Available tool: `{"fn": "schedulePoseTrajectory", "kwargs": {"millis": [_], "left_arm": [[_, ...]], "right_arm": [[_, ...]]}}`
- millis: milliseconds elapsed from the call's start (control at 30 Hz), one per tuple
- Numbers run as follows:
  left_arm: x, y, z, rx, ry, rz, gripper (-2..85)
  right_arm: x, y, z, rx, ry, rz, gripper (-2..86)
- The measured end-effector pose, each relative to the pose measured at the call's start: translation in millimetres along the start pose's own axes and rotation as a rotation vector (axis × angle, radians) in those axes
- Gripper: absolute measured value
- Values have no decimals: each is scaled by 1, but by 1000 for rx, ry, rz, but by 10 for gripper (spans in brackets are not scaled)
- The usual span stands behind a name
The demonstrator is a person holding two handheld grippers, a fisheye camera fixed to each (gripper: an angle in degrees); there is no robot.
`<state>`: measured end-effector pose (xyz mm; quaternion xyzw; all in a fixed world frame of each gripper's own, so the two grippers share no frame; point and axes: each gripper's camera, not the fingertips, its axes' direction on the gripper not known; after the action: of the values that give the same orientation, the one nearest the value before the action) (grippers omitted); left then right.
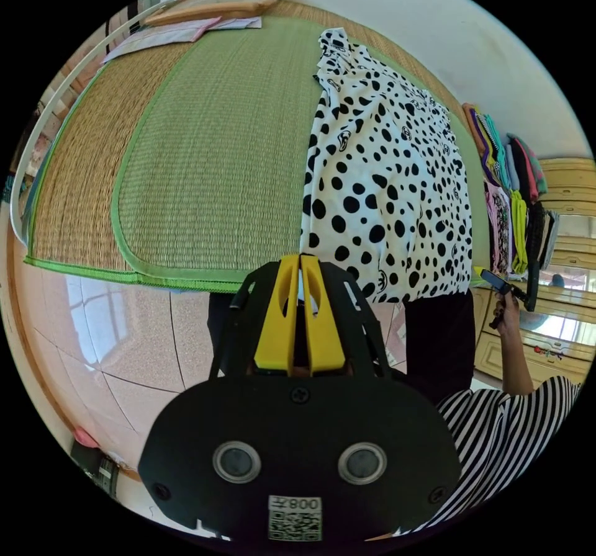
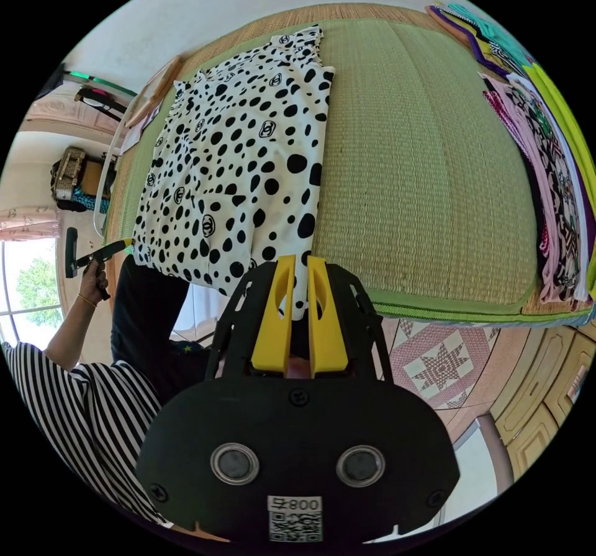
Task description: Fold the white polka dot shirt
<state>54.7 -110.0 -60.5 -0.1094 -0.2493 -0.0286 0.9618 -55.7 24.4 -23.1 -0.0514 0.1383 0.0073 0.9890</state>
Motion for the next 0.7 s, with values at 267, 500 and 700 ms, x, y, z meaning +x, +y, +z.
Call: {"fn": "schedulePoseTrajectory", "kwargs": {"millis": [267, 500, 700], "left_arm": [[11, 11, 29, -26, -60, 55, 5], [-2, 24, 33, 60, 48, -5, 11], [1, 31, 64, -11, 42, -3, 30]], "right_arm": [[10, 11, 26, -12, 13, 30, 42], [22, 16, 36, -14, -24, 49, 42], [27, 23, 46, -31, -46, 60, 54]]}}
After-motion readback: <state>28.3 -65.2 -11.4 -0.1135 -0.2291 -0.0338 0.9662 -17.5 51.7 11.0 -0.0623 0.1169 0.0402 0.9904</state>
